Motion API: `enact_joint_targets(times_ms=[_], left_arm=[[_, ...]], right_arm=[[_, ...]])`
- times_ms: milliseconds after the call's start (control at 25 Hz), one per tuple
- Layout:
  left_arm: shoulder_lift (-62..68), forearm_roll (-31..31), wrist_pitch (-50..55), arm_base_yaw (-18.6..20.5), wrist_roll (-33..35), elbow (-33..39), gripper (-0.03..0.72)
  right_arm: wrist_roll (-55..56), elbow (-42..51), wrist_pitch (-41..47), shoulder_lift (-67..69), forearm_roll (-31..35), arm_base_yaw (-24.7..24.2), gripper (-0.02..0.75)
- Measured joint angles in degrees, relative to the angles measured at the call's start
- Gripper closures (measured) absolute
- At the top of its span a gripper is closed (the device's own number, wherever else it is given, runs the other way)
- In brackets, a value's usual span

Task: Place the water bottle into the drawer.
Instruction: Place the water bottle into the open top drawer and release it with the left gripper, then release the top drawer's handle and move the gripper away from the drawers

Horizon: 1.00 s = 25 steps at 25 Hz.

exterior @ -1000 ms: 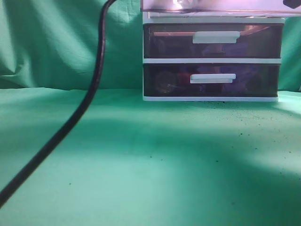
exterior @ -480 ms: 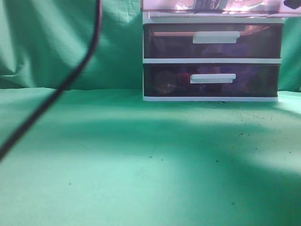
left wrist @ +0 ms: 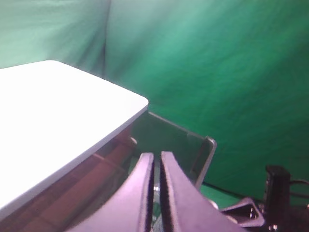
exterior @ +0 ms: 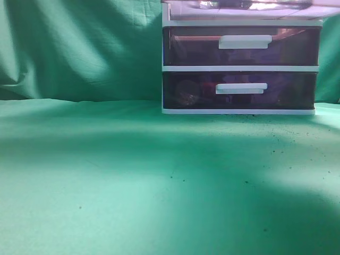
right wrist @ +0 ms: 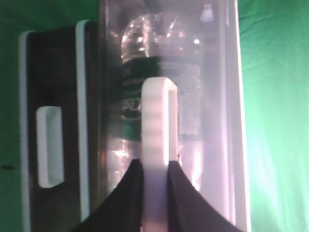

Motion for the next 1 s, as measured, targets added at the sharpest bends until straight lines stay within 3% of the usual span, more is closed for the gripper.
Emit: enact_joint_targets(times_ms=[120, 200, 720, 1000], left_arm=[[-0.1, 0.0, -4.9, 4.4, -1.4, 3.5, 0.688], [-0.1, 0.0, -6.5, 5.3, -1.6, 7.0, 0.688], [-7.5, 0.0, -4.1, 5.9, -2.1, 28.7, 0.688], [-15.8, 0.0, -3.6, 6.0, -1.2, 36.8, 0.688]], right_arm=[[-0.4, -3.8, 2.0, 1.8, 0.0, 0.0, 0.642], [-0.6, -6.9, 2.9, 4.1, 0.0, 0.0, 0.642], [-1.1, -24.2, 3.7, 19.2, 0.4, -0.3, 0.642], [0.1, -26.0, 3.0, 20.8, -6.1, -2.8, 0.642]])
